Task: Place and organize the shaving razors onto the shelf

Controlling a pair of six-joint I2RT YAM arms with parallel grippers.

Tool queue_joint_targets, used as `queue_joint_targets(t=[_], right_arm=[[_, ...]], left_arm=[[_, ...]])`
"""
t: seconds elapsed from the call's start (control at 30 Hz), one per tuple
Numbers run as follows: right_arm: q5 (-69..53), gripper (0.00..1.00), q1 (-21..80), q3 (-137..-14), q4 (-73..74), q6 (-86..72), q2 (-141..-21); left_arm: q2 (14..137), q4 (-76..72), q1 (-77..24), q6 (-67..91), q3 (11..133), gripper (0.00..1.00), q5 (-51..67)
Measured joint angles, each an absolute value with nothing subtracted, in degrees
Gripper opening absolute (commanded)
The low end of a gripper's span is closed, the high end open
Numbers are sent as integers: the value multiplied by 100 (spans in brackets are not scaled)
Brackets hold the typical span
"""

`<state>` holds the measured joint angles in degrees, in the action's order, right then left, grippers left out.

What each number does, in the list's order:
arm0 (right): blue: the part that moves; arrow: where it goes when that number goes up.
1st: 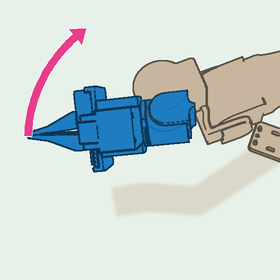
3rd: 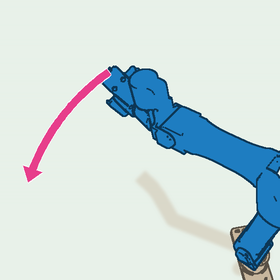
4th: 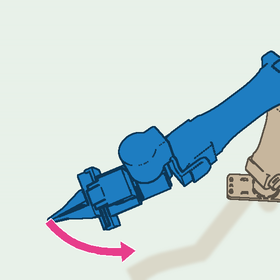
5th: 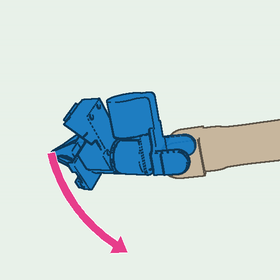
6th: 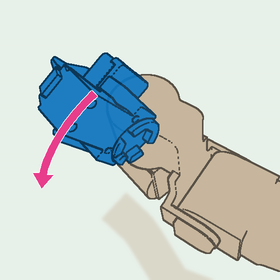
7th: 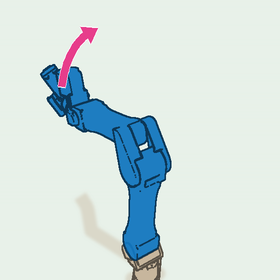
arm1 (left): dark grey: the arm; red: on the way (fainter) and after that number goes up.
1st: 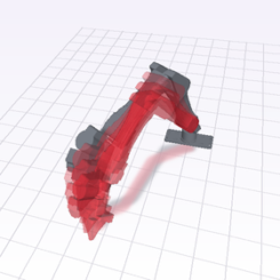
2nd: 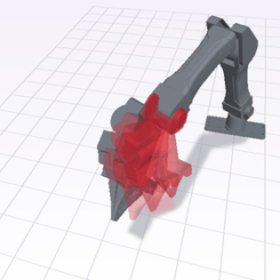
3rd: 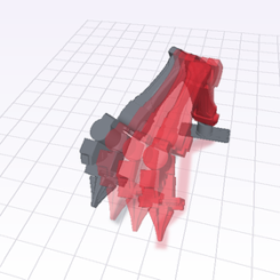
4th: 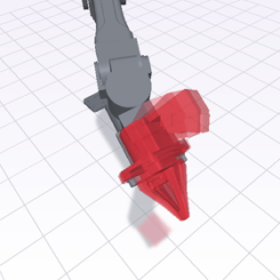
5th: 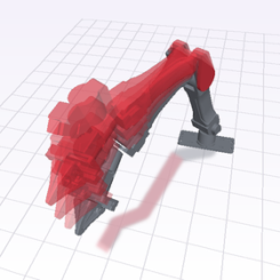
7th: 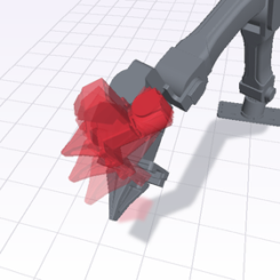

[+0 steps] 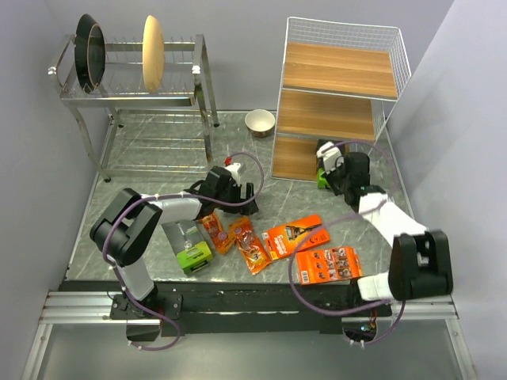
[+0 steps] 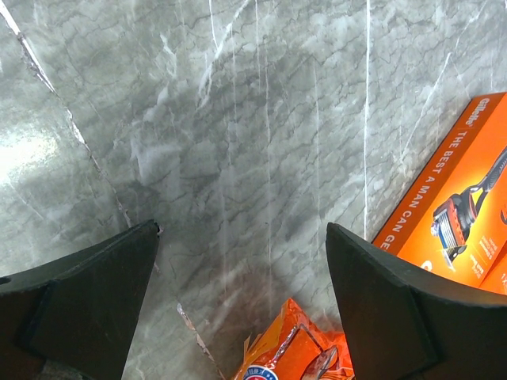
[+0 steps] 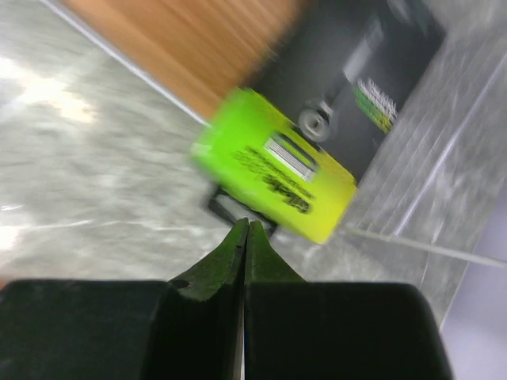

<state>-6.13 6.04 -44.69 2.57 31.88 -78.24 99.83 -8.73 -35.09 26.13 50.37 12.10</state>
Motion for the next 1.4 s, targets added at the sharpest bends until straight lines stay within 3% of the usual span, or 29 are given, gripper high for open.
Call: queue_joint_targets(t=[0.13,0.3,0.93,1.4], right_arm=[[-646,0,1269,-4206,-93,3500,-7332],[-517,0,1796,-4386,-467,3887,-7953],[1192,0,1850,-5583,-1741,5258,-10713],[1715,0,1553,-5671,-2027,5395,-10916]], left_arm=[[9942,-902,-3509,2602,4978,93,1210],[9880,-897,-3509,2571,4917,94,1192],[9594,-869,-3509,2484,4611,94,1103],[9507,-867,-3509,2467,4521,94,1063]])
